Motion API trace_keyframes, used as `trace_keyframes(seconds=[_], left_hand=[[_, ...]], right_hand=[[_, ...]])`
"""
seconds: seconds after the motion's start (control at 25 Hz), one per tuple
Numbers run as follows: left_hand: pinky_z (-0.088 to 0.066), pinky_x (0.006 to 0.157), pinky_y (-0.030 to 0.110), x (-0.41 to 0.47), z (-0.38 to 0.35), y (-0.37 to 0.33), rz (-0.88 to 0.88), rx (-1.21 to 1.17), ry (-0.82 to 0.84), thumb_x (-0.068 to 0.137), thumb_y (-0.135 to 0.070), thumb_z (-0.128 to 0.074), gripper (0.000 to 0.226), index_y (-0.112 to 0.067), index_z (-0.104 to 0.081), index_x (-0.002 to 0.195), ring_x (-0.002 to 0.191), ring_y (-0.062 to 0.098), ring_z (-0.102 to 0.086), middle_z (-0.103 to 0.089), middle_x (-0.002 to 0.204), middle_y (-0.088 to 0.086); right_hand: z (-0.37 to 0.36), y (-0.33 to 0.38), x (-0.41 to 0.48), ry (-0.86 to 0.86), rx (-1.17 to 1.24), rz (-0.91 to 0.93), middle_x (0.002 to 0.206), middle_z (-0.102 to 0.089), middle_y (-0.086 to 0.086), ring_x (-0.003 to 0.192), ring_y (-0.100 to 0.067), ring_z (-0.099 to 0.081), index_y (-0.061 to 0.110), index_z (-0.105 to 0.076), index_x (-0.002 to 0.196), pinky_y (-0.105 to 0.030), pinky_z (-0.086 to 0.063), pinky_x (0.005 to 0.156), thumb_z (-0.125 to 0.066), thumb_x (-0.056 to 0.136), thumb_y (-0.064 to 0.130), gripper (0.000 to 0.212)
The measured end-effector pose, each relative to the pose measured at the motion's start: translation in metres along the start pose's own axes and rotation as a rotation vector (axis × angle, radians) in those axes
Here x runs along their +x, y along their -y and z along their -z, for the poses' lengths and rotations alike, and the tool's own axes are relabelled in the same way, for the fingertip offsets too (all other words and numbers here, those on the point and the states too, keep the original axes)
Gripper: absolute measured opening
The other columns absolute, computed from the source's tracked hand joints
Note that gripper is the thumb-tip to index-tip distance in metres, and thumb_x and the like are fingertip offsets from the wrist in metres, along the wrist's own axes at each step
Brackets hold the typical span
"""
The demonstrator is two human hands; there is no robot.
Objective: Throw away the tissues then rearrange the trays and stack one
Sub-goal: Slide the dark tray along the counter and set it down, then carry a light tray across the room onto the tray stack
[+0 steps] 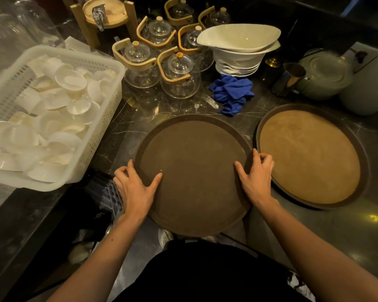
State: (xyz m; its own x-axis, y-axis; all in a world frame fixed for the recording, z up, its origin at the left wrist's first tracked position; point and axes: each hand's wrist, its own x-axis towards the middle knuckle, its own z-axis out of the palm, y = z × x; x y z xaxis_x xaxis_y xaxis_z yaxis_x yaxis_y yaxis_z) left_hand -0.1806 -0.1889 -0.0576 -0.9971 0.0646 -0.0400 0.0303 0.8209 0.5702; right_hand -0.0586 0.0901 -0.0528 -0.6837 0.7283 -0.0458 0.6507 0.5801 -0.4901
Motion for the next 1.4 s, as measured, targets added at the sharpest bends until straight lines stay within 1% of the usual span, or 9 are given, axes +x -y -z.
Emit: trace_keyframes(seconds=[0.2, 0.36, 0.48, 0.6, 0.76, 0.88, 1.0, 1.16, 1.4], left_hand=[[-0.033, 0.098, 0.050, 0.001, 0.008, -0.002, -0.180, 0.058, 0.023, 0.081, -0.040, -0.073, 0.077, -0.007, -0.040, 0.142, 0.115, 0.041, -0.038, -0.038, 0.129, 0.024], [-0.037, 0.097, 0.051, 0.000, 0.005, -0.013, -0.399, 0.096, 0.114, 0.088, -0.039, -0.065, 0.060, -0.012, -0.044, 0.138, 0.117, 0.039, -0.040, -0.040, 0.132, 0.021], [-0.041, 0.100, 0.053, -0.002, -0.003, -0.032, -0.522, 0.037, 0.205, 0.090, -0.038, -0.062, 0.057, -0.011, -0.046, 0.137, 0.122, 0.040, -0.041, -0.039, 0.136, 0.022], [-0.040, 0.104, 0.051, -0.004, -0.010, -0.057, -0.613, 0.012, 0.258, 0.092, -0.041, -0.059, 0.057, -0.010, -0.045, 0.138, 0.126, 0.040, -0.039, -0.037, 0.140, 0.023], [-0.041, 0.105, 0.047, -0.010, -0.019, -0.099, -0.712, 0.014, 0.304, 0.093, -0.044, -0.054, 0.058, -0.012, -0.043, 0.141, 0.130, 0.035, -0.037, -0.037, 0.142, 0.020], [-0.043, 0.103, 0.047, -0.024, -0.034, -0.136, -0.785, 0.013, 0.337, 0.093, -0.044, -0.053, 0.058, -0.013, -0.042, 0.141, 0.131, 0.035, -0.037, -0.037, 0.142, 0.020], [-0.041, 0.104, 0.045, -0.044, -0.052, -0.176, -0.837, 0.049, 0.367, 0.094, -0.046, -0.050, 0.059, -0.014, -0.040, 0.143, 0.134, 0.035, -0.034, -0.034, 0.145, 0.020], [-0.039, 0.106, 0.046, -0.078, -0.082, -0.231, -0.878, 0.121, 0.380, 0.095, -0.047, -0.050, 0.061, -0.013, -0.039, 0.144, 0.135, 0.035, -0.034, -0.034, 0.146, 0.022], [-0.039, 0.107, 0.048, -0.099, -0.122, -0.291, -0.905, 0.270, 0.377, 0.095, -0.047, -0.049, 0.061, -0.010, -0.041, 0.143, 0.135, 0.037, -0.034, -0.036, 0.146, 0.024]], right_hand=[[0.003, 0.002, -0.019, -0.058, -0.004, 0.056, 0.131, -0.041, -0.021, 0.118, -0.037, -0.043, 0.004, -0.041, 0.144, -0.048, -0.043, 0.100, -0.058, 0.097, 0.031, 0.057], [0.009, 0.008, -0.030, -0.082, -0.058, 0.091, 0.132, -0.044, -0.021, 0.118, -0.037, -0.046, 0.005, -0.044, 0.142, -0.048, -0.041, 0.101, -0.055, 0.098, 0.029, 0.051], [0.015, 0.008, -0.039, -0.070, -0.105, 0.131, 0.132, -0.047, -0.020, 0.118, -0.035, -0.047, 0.007, -0.044, 0.144, -0.047, -0.042, 0.100, -0.053, 0.099, 0.031, 0.051], [0.026, 0.002, -0.044, -0.054, -0.133, 0.166, 0.133, -0.047, -0.020, 0.120, -0.035, -0.047, 0.008, -0.042, 0.145, -0.045, -0.041, 0.102, -0.052, 0.099, 0.033, 0.053], [0.051, -0.017, -0.044, -0.103, -0.116, 0.135, 0.134, -0.046, -0.022, 0.121, -0.037, -0.046, 0.007, -0.042, 0.144, -0.046, -0.041, 0.102, -0.053, 0.099, 0.032, 0.053], [0.075, -0.045, -0.038, -0.146, -0.131, 0.116, 0.134, -0.047, -0.022, 0.120, -0.036, -0.047, 0.009, -0.042, 0.144, -0.046, -0.043, 0.100, -0.053, 0.099, 0.034, 0.052], [0.101, -0.081, -0.029, -0.156, -0.132, 0.099, 0.136, -0.044, -0.021, 0.122, -0.034, -0.046, 0.011, -0.040, 0.145, -0.045, -0.043, 0.101, -0.052, 0.099, 0.037, 0.054], [0.140, -0.144, -0.015, -0.170, -0.098, 0.100, 0.135, -0.044, -0.023, 0.123, -0.036, -0.045, 0.008, -0.041, 0.144, -0.046, -0.041, 0.103, -0.052, 0.099, 0.036, 0.054], [0.178, -0.213, 0.017, -0.110, -0.063, 0.065, 0.140, -0.041, -0.022, 0.126, -0.038, -0.043, 0.011, -0.040, 0.144, -0.049, -0.043, 0.104, -0.053, 0.098, 0.037, 0.055]])
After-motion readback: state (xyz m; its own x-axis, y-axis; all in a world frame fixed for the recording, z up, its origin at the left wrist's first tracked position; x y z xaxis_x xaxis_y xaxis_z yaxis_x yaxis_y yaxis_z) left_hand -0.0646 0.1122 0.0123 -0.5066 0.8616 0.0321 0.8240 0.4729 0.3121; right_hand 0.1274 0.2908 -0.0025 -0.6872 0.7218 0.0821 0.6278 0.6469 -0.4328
